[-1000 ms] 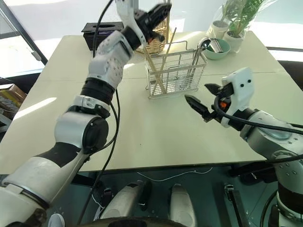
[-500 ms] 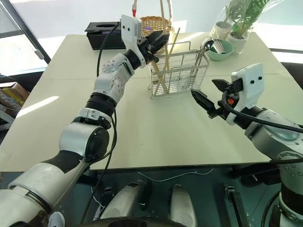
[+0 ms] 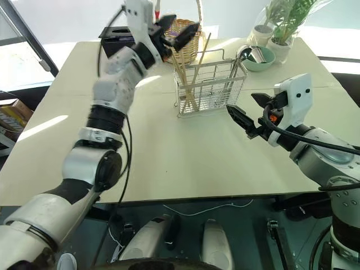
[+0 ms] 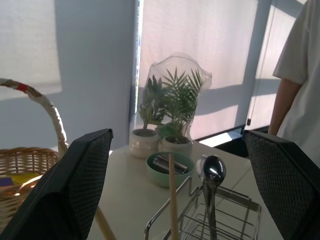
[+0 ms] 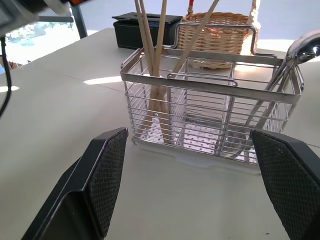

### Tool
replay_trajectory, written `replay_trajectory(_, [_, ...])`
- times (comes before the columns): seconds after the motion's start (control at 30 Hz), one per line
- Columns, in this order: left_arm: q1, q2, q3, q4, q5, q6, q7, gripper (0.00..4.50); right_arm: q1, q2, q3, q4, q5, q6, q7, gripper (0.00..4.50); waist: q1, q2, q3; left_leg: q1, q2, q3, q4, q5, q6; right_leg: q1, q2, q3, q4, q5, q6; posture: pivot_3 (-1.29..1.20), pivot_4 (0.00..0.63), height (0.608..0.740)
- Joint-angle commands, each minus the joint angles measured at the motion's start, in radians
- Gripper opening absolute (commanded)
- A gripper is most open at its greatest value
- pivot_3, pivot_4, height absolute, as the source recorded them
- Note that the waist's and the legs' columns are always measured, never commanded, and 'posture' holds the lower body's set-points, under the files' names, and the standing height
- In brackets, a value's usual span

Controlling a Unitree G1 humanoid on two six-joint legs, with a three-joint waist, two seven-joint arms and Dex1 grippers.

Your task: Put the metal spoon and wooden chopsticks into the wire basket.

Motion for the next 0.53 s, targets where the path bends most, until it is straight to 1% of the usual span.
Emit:
replay_trajectory(0.03, [0.032,0.155,-0.042,-0.206,-0.031,0.169,-0.138,4.37,-0.034,-0.013,-0.006,0.017,-0.023,-0.035,0.035,4.05,-0.008,0.0,0.0,0.0,0.0,0.0,0.0,0.0,0.0,0.0,0.0,0.0,0.0,0.0,0.0,0.0,0.15,0.734])
replay_trajectory(0.13, [0.144,0.377,-0.138,-0.352,0.009,0.223,-0.334,4.37,-0.055,-0.021,0.011,0.057,-0.053,-0.044,0.079,4.05,-0.028,0.002,-0.001,0.001,0.0,0.0,-0.001,0.0,0.0,0.0,0.0,0.0,0.0,0.0,0.0,0.0,0.15,0.734])
replay_trajectory(0.2, [0.233,0.499,-0.186,-0.434,0.017,0.22,-0.452,4.37,-0.059,-0.026,0.021,0.082,-0.081,-0.057,0.111,4.05,-0.032,0.003,-0.001,0.003,0.0,0.0,-0.003,0.001,-0.001,0.001,0.0,0.001,0.0,0.0,0.0,0.0,0.15,0.734])
replay_trajectory(0.23, [0.27,0.543,-0.2,-0.462,0.022,0.225,-0.48,4.37,-0.062,-0.029,0.024,0.098,-0.095,-0.063,0.125,4.05,-0.033,0.003,-0.001,0.003,0.0,0.0,-0.003,0.0,-0.002,0.001,0.0,0.001,0.0,0.0,-0.001,0.0,0.15,0.734])
replay_trajectory(0.3, [0.331,0.606,-0.213,-0.503,0.03,0.232,-0.514,4.37,-0.074,-0.034,0.031,0.128,-0.122,-0.072,0.149,4.05,-0.025,0.003,-0.001,0.004,0.0,0.0,-0.004,0.0,-0.002,0.0,0.0,0.001,-0.001,0.0,-0.001,0.0,0.15,0.734])
replay_trajectory(0.37, [0.372,0.639,-0.223,-0.531,0.041,0.207,-0.54,4.37,-0.084,-0.042,0.041,0.148,-0.153,-0.077,0.171,4.05,-0.015,0.003,0.0,0.004,0.0,0.0,-0.003,0.0,-0.002,-0.001,0.0,0.001,-0.001,0.0,-0.001,0.0,0.15,0.734])
replay_trajectory(0.43, [0.398,0.651,-0.229,-0.559,0.033,0.211,-0.562,4.37,-0.092,-0.046,0.052,0.163,-0.179,-0.086,0.192,4.05,-0.008,0.003,0.0,0.004,0.0,0.0,-0.002,0.0,-0.002,0.0,0.0,0.001,-0.002,0.0,-0.001,0.0,0.15,0.734])
replay_trajectory(0.53, [0.428,0.643,-0.239,-0.6,0.026,0.23,-0.567,4.37,-0.092,-0.047,0.063,0.188,-0.218,-0.099,0.214,4.05,-0.002,0.003,0.0,0.004,0.0,0.0,-0.002,-0.001,-0.002,0.0,0.0,0.001,-0.003,0.0,-0.002,0.0,0.15,0.734])
